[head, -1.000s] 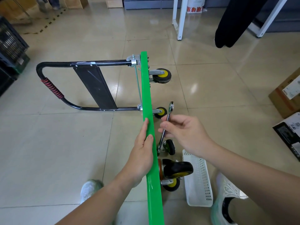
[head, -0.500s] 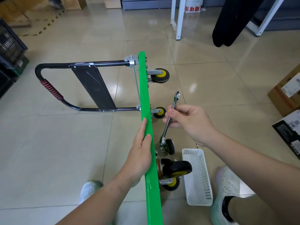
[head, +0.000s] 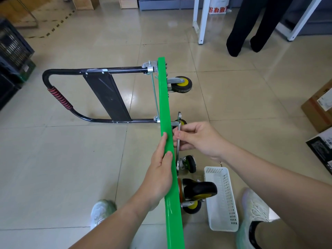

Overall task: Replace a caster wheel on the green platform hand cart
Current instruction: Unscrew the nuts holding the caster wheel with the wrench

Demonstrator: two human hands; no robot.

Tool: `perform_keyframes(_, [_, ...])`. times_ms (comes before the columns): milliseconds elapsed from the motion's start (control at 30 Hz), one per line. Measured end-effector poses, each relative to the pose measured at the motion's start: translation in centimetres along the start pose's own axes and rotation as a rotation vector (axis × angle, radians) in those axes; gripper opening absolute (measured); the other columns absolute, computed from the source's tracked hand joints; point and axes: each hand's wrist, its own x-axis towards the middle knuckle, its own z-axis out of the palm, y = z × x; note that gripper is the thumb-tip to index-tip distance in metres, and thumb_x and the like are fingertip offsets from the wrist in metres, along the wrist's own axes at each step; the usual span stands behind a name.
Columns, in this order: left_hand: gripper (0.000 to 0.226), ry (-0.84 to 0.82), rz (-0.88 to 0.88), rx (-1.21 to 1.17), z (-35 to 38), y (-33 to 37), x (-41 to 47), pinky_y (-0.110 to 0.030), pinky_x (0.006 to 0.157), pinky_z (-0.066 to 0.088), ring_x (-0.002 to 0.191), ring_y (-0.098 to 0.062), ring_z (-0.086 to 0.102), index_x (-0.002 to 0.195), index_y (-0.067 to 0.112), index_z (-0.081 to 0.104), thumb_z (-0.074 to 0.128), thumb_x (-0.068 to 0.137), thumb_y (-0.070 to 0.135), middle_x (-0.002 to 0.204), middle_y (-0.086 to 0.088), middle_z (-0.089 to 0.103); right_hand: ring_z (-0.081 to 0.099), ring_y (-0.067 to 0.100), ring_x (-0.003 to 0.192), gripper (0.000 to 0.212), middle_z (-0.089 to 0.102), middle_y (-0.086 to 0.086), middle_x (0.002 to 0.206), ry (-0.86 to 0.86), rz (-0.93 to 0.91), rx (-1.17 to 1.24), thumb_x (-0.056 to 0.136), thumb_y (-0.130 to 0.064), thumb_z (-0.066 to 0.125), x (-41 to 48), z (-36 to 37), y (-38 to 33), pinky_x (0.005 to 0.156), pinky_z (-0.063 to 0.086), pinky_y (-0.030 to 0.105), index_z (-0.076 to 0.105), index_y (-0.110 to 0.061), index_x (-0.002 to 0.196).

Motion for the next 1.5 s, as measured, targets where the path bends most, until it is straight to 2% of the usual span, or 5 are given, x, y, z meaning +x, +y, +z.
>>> perform_keyframes(800, [0.051, 0.000, 0.038, -0.007, -0.1, 0.0, -0.1, -0.026, 0.118, 0.028, 0.140, 0.005, 0.037, 0.152, 0.063, 0.024, 0.031, 0.112, 0.032, 0.161, 0.023, 0.031, 0.075, 0.017, 0.095, 0.034, 0.076, 0.000, 0.107, 0.182, -0.501, -0.174, 0.079, 0.016, 0.072, -11.9, 2.7, 5.3, 0.084, 0.059, 0.026, 0.079, -0.011, 0.098])
perform_keyframes(933, [0.051, 0.000, 0.043, -0.023, 0.2, -0.2, -0.1, -0.035, 0.122, 0.030, 0.145, -0.004, 0.037, 0.146, 0.070, 0.024, 0.034, 0.103, 0.044, 0.162, 0.020, 0.032, 0.074, 0.014, 0.088, 0.022, 0.078, 0.007, 0.094, 0.259, -0.436, 0.025, 0.072, -0.001, 0.076, -11.6, 2.1, 1.5, 0.080, 0.057, 0.020, 0.078, -0.005, 0.093])
perform_keyframes(1067, [0.050, 0.013, 0.003, -0.010, 0.4, 0.0, -0.2, -0.012, 0.083, 0.040, 0.121, 0.009, 0.050, 0.148, 0.069, 0.020, 0.029, 0.111, 0.036, 0.157, 0.025, 0.033, 0.075, 0.022, 0.085, 0.024, 0.078, 0.003, 0.090, 0.272, -0.312, 0.172, 0.070, -0.013, 0.073, -8.7, 0.2, -1.3, 0.080, 0.061, 0.030, 0.075, -0.018, 0.093])
perform_keyframes(1267, [0.052, 0.007, 0.004, -0.011, 0.4, 0.4, -0.1, 0.005, 0.065, 0.037, 0.088, 0.033, 0.049, 0.153, 0.061, 0.021, 0.029, 0.112, 0.030, 0.156, 0.024, 0.033, 0.073, 0.025, 0.078, 0.011, 0.076, 0.009, 0.086, 0.234, -0.077, 0.169, 0.089, -0.004, 0.068, -3.2, -1.1, -1.6, 0.069, 0.063, 0.032, 0.072, -0.010, 0.097])
perform_keyframes(1500, [0.052, 0.020, -0.004, -0.002, 0.2, 0.0, -0.1, -0.005, 0.091, 0.029, 0.140, 0.004, 0.034, 0.149, 0.067, 0.023, 0.031, 0.111, 0.033, 0.161, 0.025, 0.029, 0.072, 0.023, 0.071, 0.007, 0.071, 0.010, 0.083, 0.149, 0.019, 0.128, 0.093, -0.010, 0.067, -0.7, -0.2, -0.2, 0.065, 0.062, 0.032, 0.073, -0.008, 0.091])
